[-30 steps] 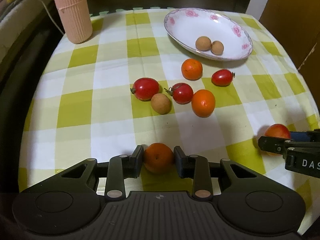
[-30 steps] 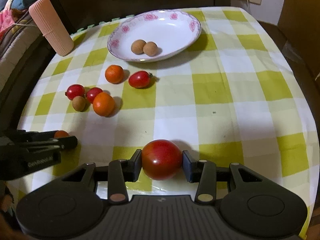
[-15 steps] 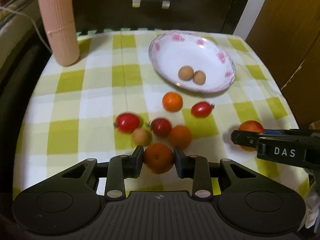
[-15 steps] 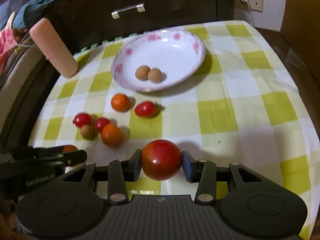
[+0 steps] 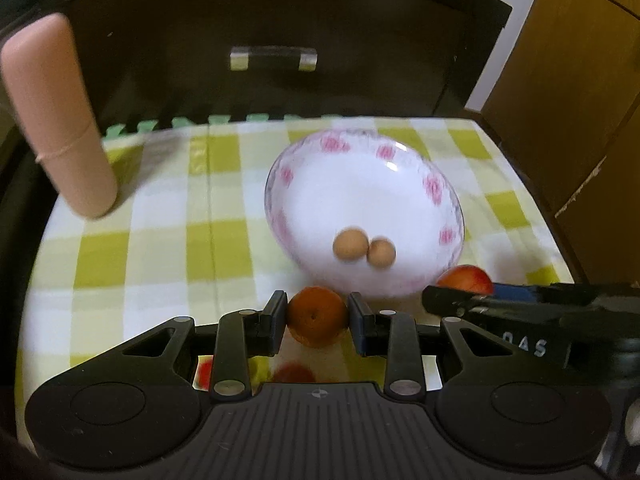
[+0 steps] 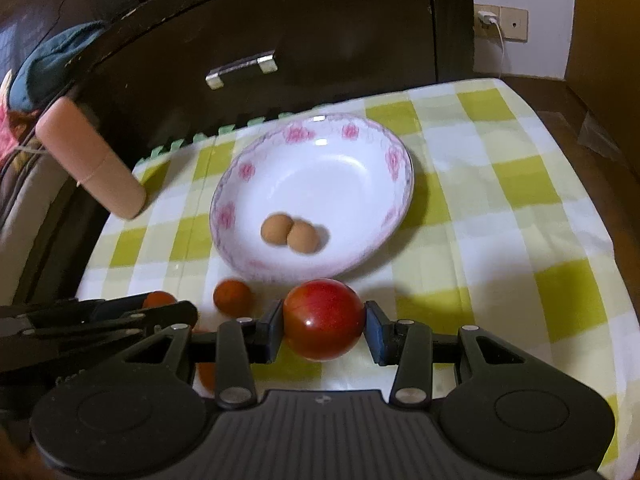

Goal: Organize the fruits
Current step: 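Carry the tomato and tangerine over the white bowl and open both grippers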

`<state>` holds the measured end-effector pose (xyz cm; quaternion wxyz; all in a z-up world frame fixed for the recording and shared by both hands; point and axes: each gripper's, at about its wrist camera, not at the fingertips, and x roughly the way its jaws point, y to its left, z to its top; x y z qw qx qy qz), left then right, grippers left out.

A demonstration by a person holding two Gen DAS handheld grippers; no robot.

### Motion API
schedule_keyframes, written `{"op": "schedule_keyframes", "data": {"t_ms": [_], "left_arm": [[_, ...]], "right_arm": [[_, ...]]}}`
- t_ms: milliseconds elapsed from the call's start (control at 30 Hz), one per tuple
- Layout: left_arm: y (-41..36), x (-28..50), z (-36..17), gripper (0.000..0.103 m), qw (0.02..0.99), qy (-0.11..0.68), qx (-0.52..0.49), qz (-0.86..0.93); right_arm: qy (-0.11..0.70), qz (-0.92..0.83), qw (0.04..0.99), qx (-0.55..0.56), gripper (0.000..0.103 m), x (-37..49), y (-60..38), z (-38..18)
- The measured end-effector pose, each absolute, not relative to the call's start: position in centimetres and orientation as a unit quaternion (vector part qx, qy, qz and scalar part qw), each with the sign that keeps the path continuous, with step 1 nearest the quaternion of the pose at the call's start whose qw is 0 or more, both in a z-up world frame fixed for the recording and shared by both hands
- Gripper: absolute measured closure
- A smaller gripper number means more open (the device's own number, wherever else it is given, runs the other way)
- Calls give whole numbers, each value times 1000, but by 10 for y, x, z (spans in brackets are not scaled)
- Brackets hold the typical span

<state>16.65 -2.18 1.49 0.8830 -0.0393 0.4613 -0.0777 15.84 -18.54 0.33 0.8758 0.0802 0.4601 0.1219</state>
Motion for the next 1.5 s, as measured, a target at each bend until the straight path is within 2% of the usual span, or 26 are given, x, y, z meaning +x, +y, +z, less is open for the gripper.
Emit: {"op": "schedule_keyframes", "data": {"t_ms": [367,767,1033,1500], "left_arm": [[-27,215,2,62,883,460,-39,-78],[-32,230,-10,62,879,469,-37,-78],[-29,230,-7,52,882,463,-46,-75],[-24,213,11,43,892,445,-47,-72]], "right_arm": [[450,115,882,80,63,212,-187,-3],[459,118,876,89,63,239,-190,-17],[450,119,880,98,62,239,-192,-16],[422,115,893,104,62,226,-194,7]]}}
